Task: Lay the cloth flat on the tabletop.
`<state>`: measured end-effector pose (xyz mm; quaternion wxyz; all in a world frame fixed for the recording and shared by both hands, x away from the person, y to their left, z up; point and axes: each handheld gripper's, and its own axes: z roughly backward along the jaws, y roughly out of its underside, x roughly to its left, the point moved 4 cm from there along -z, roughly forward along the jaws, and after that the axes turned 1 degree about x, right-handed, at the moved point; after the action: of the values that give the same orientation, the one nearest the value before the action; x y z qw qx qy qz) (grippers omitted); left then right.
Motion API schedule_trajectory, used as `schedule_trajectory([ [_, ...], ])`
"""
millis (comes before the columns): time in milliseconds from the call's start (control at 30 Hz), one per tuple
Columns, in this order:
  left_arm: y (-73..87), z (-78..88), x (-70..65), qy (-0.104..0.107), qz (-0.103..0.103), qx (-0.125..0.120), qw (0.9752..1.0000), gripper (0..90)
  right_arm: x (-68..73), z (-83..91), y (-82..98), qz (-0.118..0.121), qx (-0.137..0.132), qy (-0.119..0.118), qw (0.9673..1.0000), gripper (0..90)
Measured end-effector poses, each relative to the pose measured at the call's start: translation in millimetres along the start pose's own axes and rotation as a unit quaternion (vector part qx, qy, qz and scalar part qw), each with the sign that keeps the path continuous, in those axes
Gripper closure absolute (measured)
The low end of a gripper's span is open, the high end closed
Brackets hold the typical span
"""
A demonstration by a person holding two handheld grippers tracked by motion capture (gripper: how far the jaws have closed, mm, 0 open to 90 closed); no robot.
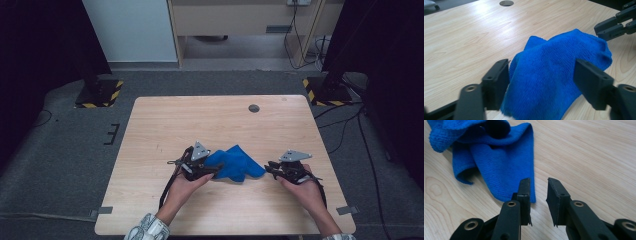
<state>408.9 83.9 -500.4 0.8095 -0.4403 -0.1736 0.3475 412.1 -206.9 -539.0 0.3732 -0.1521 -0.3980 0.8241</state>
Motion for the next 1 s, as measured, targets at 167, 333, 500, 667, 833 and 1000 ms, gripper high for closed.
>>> schedule_trajectory([
  [167,6.4,-3.6,3.9,-0.005,-0.007,0.015,0.9999,45.4,6.8,-11.0,-3.2,0.004,0.012,-0.008,0.9999,66.9],
  [333,20.4,-20.6,10.8,-0.006,-0.008,0.054,0.9985,62.9,12.1,-27.4,0.6,0.026,0.047,-0.006,0.9985,68.3],
  [500,24.9,-29.2,12.1,-0.003,-0.012,0.065,0.9978,75.0,13.3,-27.6,1.0,0.026,0.051,-0.013,0.9983,78.7],
  [667,23.5,-29.3,15.4,-0.008,-0.009,0.058,0.9983,78.2,16.4,-25.4,1.6,0.034,0.056,-0.018,0.9977,87.9],
  [833,21.6,-29.8,25.1,-0.027,-0.003,0.046,0.9986,76.7,17.4,-21.0,4.1,0.031,0.063,-0.022,0.9973,88.4],
  [1000,23.9,-37.6,35.8,-0.032,0.008,0.049,0.9982,72.5,23.4,-14.2,9.0,0.031,0.069,-0.026,0.9968,88.5],
])
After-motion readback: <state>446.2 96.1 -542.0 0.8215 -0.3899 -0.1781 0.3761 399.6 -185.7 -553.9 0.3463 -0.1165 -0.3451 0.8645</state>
